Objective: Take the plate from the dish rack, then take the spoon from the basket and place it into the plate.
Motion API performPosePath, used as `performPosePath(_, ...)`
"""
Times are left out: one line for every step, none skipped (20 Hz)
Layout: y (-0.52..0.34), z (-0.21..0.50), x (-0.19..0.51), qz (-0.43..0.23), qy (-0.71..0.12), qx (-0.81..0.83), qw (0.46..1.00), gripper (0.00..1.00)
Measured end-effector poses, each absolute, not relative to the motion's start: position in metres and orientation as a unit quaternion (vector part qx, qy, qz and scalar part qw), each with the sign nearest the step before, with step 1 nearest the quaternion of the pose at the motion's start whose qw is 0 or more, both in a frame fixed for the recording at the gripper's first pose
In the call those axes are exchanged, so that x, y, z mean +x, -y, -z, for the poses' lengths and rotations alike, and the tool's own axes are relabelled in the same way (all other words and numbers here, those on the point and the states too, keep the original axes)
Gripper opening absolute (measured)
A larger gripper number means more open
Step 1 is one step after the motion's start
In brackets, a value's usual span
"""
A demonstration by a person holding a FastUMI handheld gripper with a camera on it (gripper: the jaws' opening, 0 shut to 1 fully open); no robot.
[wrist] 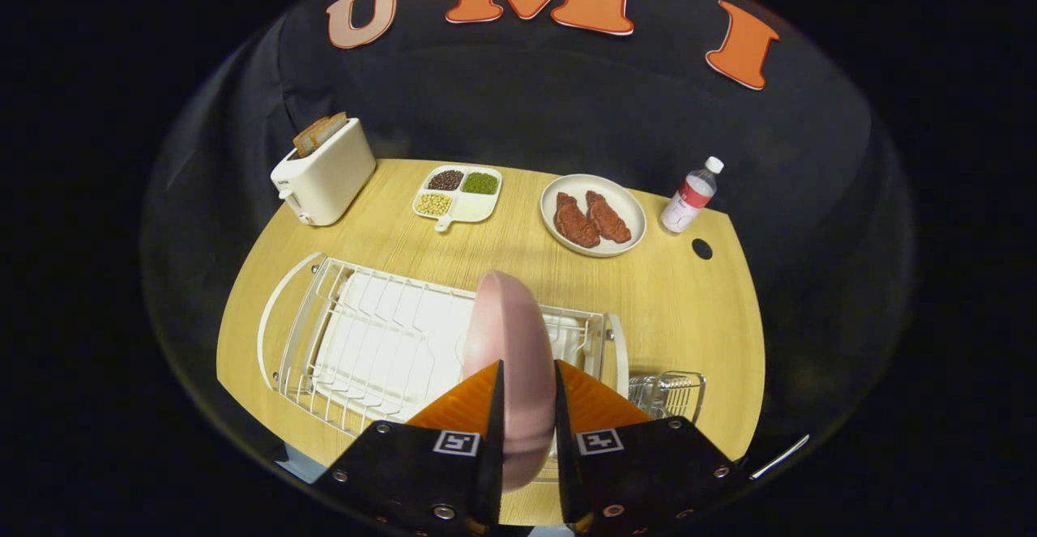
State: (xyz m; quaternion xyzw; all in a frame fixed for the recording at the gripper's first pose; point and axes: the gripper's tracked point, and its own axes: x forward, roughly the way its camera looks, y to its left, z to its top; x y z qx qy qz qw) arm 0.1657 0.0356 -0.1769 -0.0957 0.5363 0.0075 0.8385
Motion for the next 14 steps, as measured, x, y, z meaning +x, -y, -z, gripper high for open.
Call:
performPosePath(-0.036,0.178,0.166,-0.007,-0.530,-0.108,0.841,0.27)
performPosePath(-0.035,0.178,0.163,-0.007,-0.531,-0.115,0.839,0.25)
performPosePath(-0.035,0.176,0.163,-0.006,-0.527,-0.121,0.841,0.25)
performPosePath(-0.034,0.174,0.162,-0.007,-0.523,-0.124,0.843,0.24)
performPosePath(-0.033,0.171,0.162,-0.006,-0.517,-0.121,0.847,0.23)
performPosePath(-0.035,0.167,0.161,-0.011,-0.515,-0.111,0.850,0.21)
performPosePath(-0.039,0.163,0.158,-0.013,-0.512,-0.100,0.853,0.19)
performPosePath(-0.039,0.159,0.157,-0.015,-0.508,-0.100,0.855,0.19)
performPosePath(-0.037,0.155,0.153,-0.020,-0.503,-0.105,0.858,0.19)
performPosePath(-0.036,0.151,0.148,-0.023,-0.500,-0.109,0.859,0.19)
performPosePath(-0.037,0.149,0.142,-0.029,-0.499,-0.110,0.859,0.19)
performPosePath(-0.040,0.147,0.133,-0.038,-0.499,-0.107,0.859,0.19)
performPosePath(-0.042,0.145,0.124,-0.045,-0.498,-0.100,0.860,0.19)
performPosePath(-0.044,0.146,0.114,-0.053,-0.498,-0.093,0.860,0.19)
